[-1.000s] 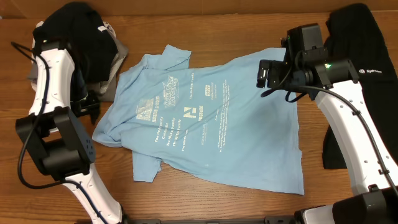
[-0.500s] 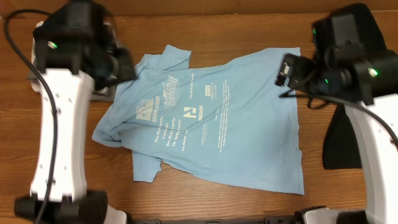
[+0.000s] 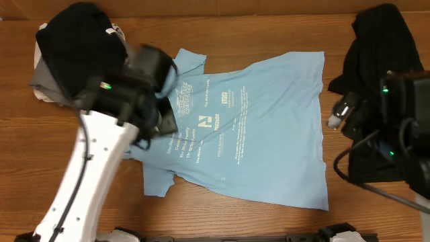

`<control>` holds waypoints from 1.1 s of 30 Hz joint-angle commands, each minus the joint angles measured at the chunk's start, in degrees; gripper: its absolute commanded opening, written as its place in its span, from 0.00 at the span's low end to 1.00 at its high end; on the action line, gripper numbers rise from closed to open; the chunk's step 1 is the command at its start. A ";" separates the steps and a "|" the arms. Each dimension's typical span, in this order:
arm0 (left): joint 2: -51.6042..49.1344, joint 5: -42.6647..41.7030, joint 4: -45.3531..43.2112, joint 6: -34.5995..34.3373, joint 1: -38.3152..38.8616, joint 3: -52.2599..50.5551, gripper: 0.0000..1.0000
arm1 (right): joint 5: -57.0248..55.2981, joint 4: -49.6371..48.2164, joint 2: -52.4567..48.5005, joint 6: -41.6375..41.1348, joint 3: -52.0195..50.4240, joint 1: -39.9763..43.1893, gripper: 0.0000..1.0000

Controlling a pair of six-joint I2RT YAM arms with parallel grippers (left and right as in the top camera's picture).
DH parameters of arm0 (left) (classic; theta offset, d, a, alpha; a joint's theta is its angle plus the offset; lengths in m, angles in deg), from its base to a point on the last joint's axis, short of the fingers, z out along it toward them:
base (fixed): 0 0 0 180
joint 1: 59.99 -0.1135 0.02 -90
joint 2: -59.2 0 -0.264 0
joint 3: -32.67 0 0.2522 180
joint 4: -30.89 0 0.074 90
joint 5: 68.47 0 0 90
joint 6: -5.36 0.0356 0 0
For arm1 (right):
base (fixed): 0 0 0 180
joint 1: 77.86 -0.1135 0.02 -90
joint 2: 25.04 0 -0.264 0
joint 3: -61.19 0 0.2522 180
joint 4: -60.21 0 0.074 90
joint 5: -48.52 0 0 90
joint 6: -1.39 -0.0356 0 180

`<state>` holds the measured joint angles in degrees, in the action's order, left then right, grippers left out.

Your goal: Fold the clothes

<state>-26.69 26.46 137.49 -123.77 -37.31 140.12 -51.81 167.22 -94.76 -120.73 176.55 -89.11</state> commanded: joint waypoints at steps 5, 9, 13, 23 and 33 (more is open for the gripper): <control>8.63 -1.44 -7.91 -12.13 3.87 -25.42 0.57 | 9.66 -10.40 -1.44 5.42 -14.03 0.07 1.00; 13.31 -4.13 -14.38 -17.64 3.87 -38.64 0.57 | 10.49 -13.77 -1.44 7.13 -20.02 0.07 1.00; 14.78 -4.39 -18.51 -23.76 3.87 -47.69 0.57 | 10.62 -14.40 -1.51 8.72 -22.84 0.07 1.00; 14.75 -2.64 -37.44 -29.27 3.15 -60.83 0.45 | 10.91 -15.41 -1.77 11.37 -24.79 0.07 1.00; 14.67 1.90 -48.22 -29.70 1.60 -65.07 0.45 | 10.91 -16.70 -1.77 11.43 -24.79 0.07 1.00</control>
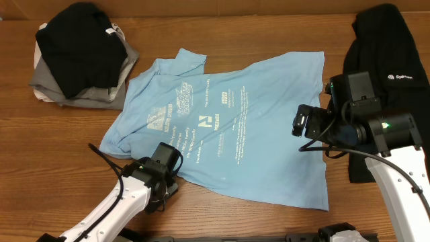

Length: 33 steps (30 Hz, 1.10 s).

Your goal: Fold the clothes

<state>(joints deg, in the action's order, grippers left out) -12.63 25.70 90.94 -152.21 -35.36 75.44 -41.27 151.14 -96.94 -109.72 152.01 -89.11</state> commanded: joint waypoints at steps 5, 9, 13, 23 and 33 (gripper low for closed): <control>0.59 5.51 -5.09 -1.25 -0.35 -0.42 0.45 | 0.37 -0.92 0.42 0.39 -0.24 0.07 1.00; 0.44 7.72 -5.44 -1.22 -0.35 -0.48 0.41 | 0.37 -1.05 0.42 0.39 -0.24 0.07 1.00; -0.74 8.94 -6.25 -1.25 -0.35 -1.14 0.33 | 0.37 -1.25 0.42 0.39 -0.22 0.07 1.00; -0.85 8.85 -3.19 19.80 -0.33 10.84 0.04 | 0.57 0.17 0.42 -2.19 -0.22 0.09 0.98; -0.79 9.49 16.24 30.38 -0.33 46.07 0.04 | 0.57 6.84 0.42 -7.74 -0.24 0.07 1.00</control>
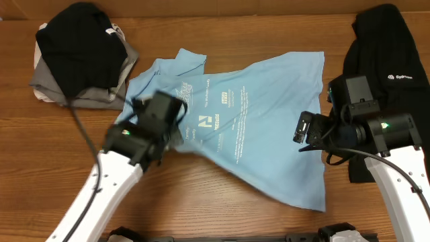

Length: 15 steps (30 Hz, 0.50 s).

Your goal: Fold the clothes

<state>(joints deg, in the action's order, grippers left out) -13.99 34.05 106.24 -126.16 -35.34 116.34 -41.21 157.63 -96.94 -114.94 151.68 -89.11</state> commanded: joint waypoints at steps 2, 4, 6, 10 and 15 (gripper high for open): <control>0.57 1.20 0.79 5.05 -0.35 7.61 0.04 | 0.46 1.44 0.42 -3.58 0.04 0.07 1.00; 0.57 1.55 0.07 6.40 -0.37 8.22 0.04 | 0.50 2.34 0.44 -4.46 -0.52 0.07 1.00; 0.28 1.90 -0.15 6.62 -0.35 8.17 0.04 | 0.90 2.80 0.44 -5.49 -2.80 0.07 1.00; -1.09 1.90 -0.33 6.67 -0.35 8.15 0.04 | 5.66 0.09 0.44 -5.44 -12.26 0.07 1.00; -3.50 1.86 -1.03 6.62 -0.28 8.15 0.04 | 9.03 -7.74 0.44 -7.32 -24.68 0.07 0.90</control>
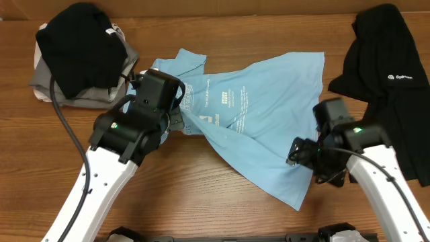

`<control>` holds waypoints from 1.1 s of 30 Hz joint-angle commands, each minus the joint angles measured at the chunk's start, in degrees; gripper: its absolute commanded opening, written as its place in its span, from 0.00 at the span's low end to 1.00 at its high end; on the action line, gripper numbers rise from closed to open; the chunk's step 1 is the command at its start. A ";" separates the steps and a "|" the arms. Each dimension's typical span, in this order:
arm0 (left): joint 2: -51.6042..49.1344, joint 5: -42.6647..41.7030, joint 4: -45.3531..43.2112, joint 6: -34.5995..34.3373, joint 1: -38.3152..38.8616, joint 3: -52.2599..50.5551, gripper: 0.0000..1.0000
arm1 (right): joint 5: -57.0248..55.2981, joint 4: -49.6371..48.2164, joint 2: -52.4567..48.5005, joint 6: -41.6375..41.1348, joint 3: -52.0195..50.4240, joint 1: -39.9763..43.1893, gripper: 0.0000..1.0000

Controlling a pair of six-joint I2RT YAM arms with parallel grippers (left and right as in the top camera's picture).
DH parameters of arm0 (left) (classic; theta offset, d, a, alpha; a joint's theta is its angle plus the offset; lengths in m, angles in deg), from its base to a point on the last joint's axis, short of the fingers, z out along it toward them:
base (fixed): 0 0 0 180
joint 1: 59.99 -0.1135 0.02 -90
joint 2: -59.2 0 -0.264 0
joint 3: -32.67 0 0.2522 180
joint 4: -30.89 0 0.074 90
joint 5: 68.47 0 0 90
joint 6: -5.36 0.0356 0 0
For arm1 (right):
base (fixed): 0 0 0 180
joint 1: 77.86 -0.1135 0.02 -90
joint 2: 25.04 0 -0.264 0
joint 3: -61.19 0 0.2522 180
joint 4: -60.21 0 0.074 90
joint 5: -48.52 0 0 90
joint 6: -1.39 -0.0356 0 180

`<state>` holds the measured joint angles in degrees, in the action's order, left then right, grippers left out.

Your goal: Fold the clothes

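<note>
A light blue T-shirt (255,101) with white print lies across the middle of the wooden table (222,215). Its lower left part is drawn up and in, so the cloth runs in a slanted fold toward the lower right corner. My left gripper (179,122) sits at the shirt's left side, shut on the gathered blue cloth. At the lower right hem, my right gripper (294,156) is down on the cloth. Its fingers are dark and small, so their state is unclear.
A pile of folded clothes, black (77,47) on grey (54,91), sits at the back left, close to the left arm. A loose black garment (390,60) lies at the right edge, beside the right arm.
My left gripper has moved up and right with the shirt's edge, folding more cloth inward. The right gripper has gone from over the shirt's right side down to its lower right hem.
At first my left arm hung over the shirt's left part and the right arm was by the black garment. Then the left gripper was at the shirt's lower left edge, the right over the hem side. The lower left was then lifted, and now lies drawn inward.
</note>
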<state>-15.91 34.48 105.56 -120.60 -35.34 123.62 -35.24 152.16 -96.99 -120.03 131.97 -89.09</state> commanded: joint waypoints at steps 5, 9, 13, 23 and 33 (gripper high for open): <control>-2.78 0.52 -1.92 -2.54 -0.70 0.87 0.04 | 3.26 -8.94 0.46 -9.62 -10.32 -0.02 0.82; -2.84 0.57 -3.30 -2.60 -0.70 0.87 0.04 | 0.61 -14.51 0.46 -17.57 -15.15 -0.07 0.87; -3.26 0.24 -3.08 -2.62 -0.70 0.87 0.04 | 0.48 -17.97 0.48 -22.97 -19.67 -0.07 0.89; -5.95 -2.16 -2.23 -2.62 -0.68 0.85 0.04 | 6.69 -20.55 0.46 -25.42 -23.65 -0.07 0.73; -8.90 -3.85 -1.36 -2.62 -0.68 0.85 0.04 | 10.67 -21.31 0.46 -24.09 -27.34 -0.07 0.57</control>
<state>-24.70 31.36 104.05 -122.18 -35.41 123.62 -27.26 130.92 -96.90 -144.86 105.19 -89.11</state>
